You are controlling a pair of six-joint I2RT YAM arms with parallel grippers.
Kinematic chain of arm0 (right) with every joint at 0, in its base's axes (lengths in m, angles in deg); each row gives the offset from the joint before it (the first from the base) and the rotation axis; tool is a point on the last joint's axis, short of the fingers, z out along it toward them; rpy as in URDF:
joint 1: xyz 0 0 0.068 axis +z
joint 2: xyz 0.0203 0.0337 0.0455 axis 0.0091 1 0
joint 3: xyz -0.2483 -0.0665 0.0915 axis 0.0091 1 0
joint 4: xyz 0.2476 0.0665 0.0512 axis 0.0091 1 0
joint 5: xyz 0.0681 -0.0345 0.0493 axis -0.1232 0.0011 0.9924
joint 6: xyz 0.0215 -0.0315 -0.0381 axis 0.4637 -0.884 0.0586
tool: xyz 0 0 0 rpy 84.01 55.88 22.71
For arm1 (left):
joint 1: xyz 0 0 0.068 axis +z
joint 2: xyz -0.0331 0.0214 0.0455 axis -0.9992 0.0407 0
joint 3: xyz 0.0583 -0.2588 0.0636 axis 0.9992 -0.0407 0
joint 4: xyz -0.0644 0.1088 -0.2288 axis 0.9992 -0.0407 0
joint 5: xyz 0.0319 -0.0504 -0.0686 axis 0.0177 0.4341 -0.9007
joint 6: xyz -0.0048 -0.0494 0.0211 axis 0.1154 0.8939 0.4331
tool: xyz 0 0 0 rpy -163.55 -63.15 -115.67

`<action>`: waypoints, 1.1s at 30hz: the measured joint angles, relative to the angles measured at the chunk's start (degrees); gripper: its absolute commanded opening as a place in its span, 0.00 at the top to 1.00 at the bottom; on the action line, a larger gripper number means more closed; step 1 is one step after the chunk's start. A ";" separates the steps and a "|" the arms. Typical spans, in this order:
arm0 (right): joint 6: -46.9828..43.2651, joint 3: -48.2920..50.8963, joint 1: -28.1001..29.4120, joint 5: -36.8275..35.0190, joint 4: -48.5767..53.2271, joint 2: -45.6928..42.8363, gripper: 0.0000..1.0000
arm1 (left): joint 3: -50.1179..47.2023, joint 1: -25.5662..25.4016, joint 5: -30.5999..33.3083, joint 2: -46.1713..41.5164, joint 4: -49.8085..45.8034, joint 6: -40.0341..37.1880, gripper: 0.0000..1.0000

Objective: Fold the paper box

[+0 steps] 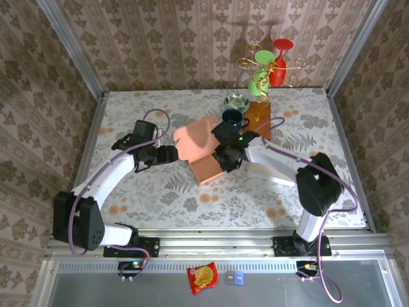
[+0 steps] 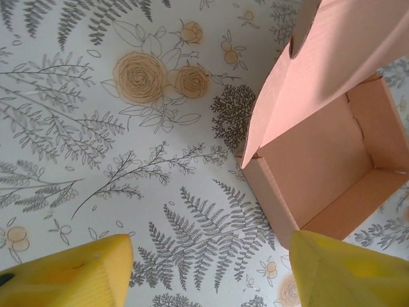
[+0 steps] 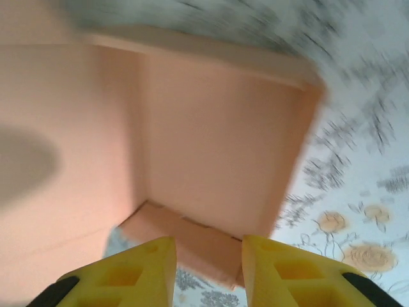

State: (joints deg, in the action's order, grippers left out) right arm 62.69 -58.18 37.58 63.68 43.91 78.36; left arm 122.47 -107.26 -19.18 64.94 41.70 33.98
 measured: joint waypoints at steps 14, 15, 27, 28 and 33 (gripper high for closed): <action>-58.95 -6.64 -15.61 11.98 3.67 -3.58 0.48 | 13.75 2.12 -2.34 13.90 -2.05 -9.90 0.36; -60.50 -7.23 -16.37 12.98 4.33 -3.50 0.48 | 14.29 2.12 -2.71 14.73 -2.27 -10.45 0.38; -65.42 -8.44 -17.68 19.08 5.79 -2.99 0.51 | 14.97 0.81 -6.14 18.51 -3.23 -12.76 0.69; -65.42 -8.44 -17.68 19.34 5.77 -2.99 0.51 | 15.02 0.55 -6.23 18.71 -3.32 -12.76 0.75; -65.42 -8.41 -17.68 19.89 5.77 -2.99 0.52 | 16.31 0.11 -7.41 19.78 -4.24 -13.44 0.98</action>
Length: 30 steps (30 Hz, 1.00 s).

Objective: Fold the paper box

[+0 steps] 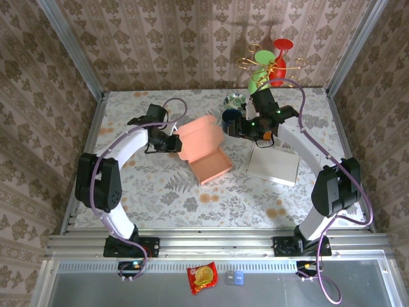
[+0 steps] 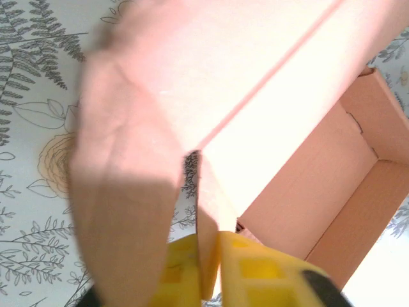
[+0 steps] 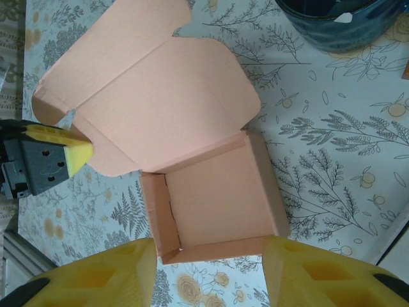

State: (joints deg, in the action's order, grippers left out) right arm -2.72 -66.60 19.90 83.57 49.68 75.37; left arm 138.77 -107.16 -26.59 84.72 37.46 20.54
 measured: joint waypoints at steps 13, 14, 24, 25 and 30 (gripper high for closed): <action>-1.51 2.16 0.00 0.79 0.15 -0.17 0.53 | 2.43 -0.04 -1.44 -0.09 -4.31 -5.77 1.00; -2.45 2.51 0.11 0.76 0.46 -0.39 0.52 | 2.43 -0.04 -1.88 -0.17 -4.81 -6.95 1.00; -12.63 1.66 3.85 -3.04 7.17 -0.55 0.45 | 2.45 -0.52 -2.08 -3.17 -8.09 -15.32 1.00; -13.27 1.07 4.57 -3.63 7.69 0.04 0.45 | 2.45 -0.66 -2.03 -3.17 -8.09 -15.50 1.00; -15.28 -1.16 7.06 -6.21 7.82 3.91 0.44 | 2.45 -0.81 -1.73 -3.17 -7.96 -16.28 1.00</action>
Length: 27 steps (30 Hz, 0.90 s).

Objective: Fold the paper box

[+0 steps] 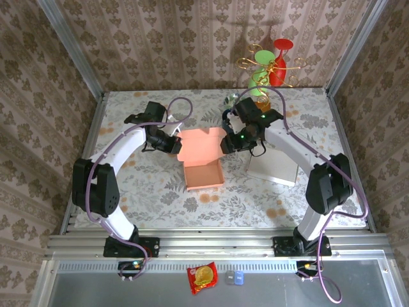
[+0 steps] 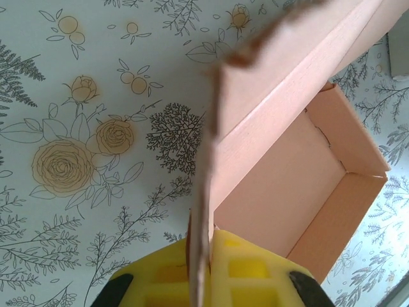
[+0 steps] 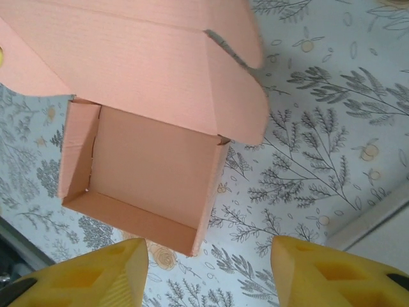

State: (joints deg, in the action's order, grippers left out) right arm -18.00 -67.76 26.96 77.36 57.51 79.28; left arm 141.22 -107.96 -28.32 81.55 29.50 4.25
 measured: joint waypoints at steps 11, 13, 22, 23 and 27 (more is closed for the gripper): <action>-3.87 -11.32 -1.29 -2.54 0.57 11.34 0.47 | 0.00 0.02 1.07 0.00 0.00 -1.27 1.00; -4.90 -14.23 -1.33 -1.97 1.31 13.60 0.50 | 0.00 0.02 1.11 0.02 0.00 -1.29 1.00; -6.78 -16.24 -1.44 1.70 3.30 16.87 0.64 | 0.00 0.09 1.14 0.04 0.02 -1.29 1.00; -6.78 -16.24 -1.44 2.01 3.32 16.87 0.66 | 0.00 0.09 1.14 0.07 0.02 -1.29 1.00; -6.62 -16.24 -1.44 2.89 3.30 16.87 0.79 | 0.02 0.09 1.29 0.39 0.02 -1.27 1.00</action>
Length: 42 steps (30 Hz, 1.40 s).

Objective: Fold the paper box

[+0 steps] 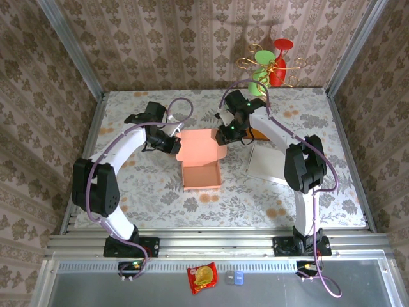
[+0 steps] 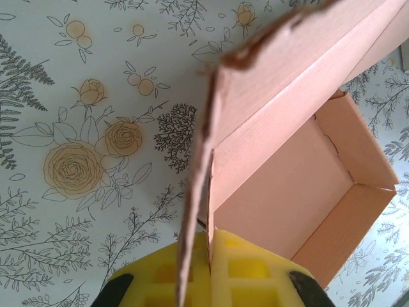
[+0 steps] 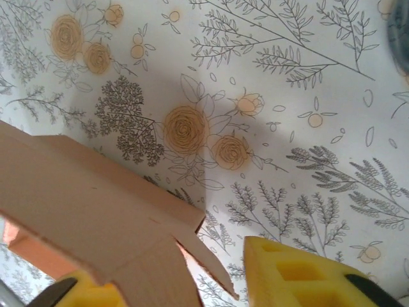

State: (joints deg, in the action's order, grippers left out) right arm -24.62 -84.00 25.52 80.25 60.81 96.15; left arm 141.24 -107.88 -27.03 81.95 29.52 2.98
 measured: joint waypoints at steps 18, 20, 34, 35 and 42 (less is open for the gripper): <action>9.57 0.00 3.78 -7.08 -0.83 -0.07 1.00 | 1.49 -2.03 5.33 1.70 1.77 8.41 1.00; 11.63 -0.33 4.70 -9.07 -1.16 -0.11 1.00 | 1.49 -2.25 6.58 1.68 2.60 10.64 1.00; 21.64 -3.04 7.80 -21.97 -12.35 -0.50 1.00 | -1.31 -0.26 10.75 1.64 19.98 19.98 1.00; 22.21 -2.60 7.80 -22.23 -13.62 -0.55 1.00 | -1.84 0.04 10.71 1.64 21.40 20.31 1.00; 25.16 2.12 7.87 -24.30 -24.02 -0.57 1.00 | -5.01 1.68 10.08 1.75 31.52 22.23 1.00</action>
State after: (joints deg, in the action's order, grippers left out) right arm 0.53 -81.88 33.38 55.94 36.79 95.58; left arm 136.24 -106.19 -16.95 83.69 61.04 25.21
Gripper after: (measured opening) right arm 0.069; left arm 0.051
